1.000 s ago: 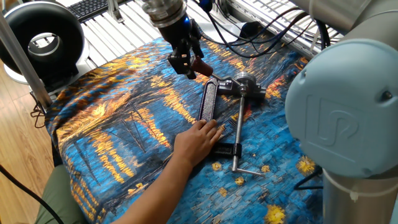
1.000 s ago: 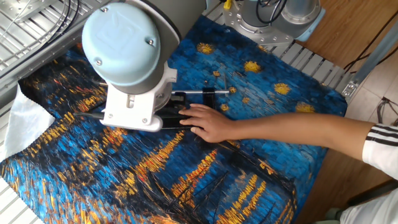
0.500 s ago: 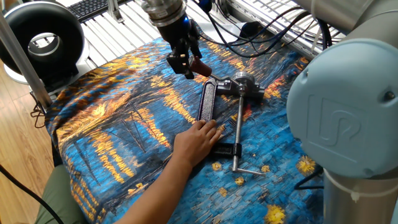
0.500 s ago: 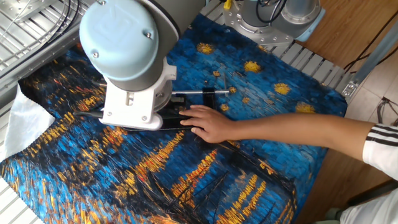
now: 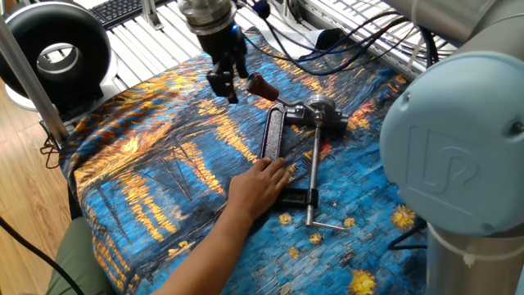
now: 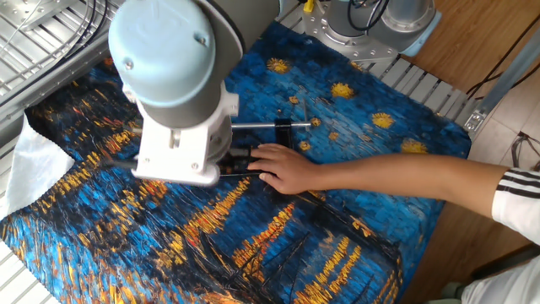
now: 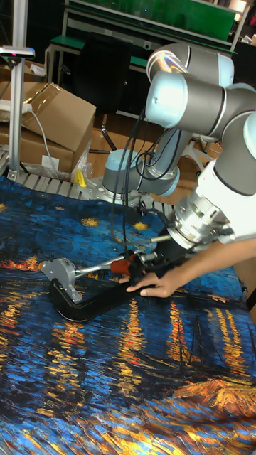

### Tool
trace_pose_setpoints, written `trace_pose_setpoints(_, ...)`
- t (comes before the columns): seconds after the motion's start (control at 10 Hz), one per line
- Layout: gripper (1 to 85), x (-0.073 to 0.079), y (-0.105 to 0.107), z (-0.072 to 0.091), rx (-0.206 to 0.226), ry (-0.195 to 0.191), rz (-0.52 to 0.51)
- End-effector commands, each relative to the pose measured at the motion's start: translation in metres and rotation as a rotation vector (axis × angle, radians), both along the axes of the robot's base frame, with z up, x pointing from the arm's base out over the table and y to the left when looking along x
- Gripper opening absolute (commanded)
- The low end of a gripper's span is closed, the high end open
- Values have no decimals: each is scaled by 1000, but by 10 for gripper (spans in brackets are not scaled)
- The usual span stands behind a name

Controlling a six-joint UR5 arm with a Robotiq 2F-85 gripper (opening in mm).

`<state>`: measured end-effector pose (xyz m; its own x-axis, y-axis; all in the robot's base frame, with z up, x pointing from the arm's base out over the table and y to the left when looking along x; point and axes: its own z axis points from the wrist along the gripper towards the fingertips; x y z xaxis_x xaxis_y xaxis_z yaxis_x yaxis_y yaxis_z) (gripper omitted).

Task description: Pull up the lever

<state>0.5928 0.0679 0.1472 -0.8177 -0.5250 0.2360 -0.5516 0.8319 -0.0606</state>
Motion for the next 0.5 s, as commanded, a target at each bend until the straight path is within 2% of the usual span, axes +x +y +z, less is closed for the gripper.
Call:
trace_pose_setpoints(0.0,457,14,15,-13,-3,-12,-35)
trace_pose_setpoints(0.2,267,12,12,-19,-23,5,-72)
trace_pose_setpoints(0.3,113,8,8,-19,-42,22,-94)
trace_pose_setpoints(0.4,57,3,2,-20,-81,34,-111)
